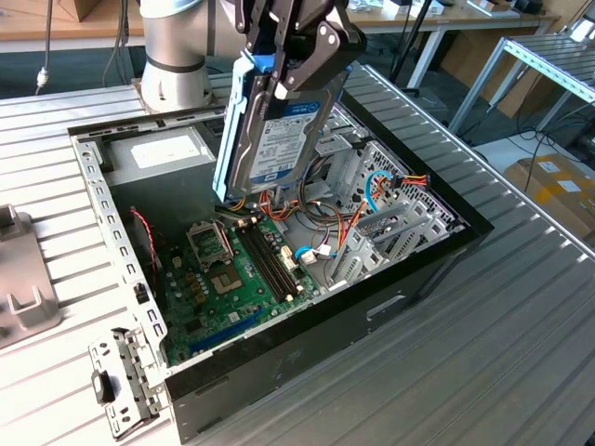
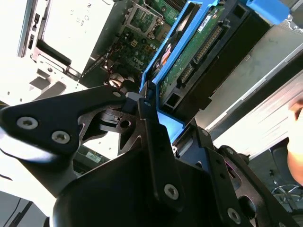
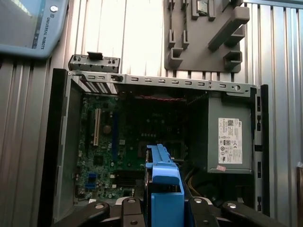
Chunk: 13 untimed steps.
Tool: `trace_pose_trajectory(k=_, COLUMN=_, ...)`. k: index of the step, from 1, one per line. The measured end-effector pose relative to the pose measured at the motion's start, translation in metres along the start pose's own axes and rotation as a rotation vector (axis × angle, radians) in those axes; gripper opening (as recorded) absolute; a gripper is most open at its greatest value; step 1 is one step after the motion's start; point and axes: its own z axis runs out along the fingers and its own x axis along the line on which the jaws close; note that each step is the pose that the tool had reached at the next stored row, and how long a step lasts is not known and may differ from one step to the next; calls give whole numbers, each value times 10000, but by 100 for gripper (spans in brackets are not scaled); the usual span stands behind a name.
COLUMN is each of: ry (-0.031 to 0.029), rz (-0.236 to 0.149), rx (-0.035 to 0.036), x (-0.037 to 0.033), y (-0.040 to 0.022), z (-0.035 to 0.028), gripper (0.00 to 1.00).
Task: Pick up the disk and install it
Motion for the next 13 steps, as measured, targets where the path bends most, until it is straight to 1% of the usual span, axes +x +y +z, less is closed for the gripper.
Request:
trace_pose_trajectory(k=4, ry=0, rz=0, rx=-14, x=38, y=-42, z=-1, gripper=37)
trace_pose_trajectory(k=13, ry=-1, rz=2, rx=-37, x=102, y=-113, z=-3, gripper=37)
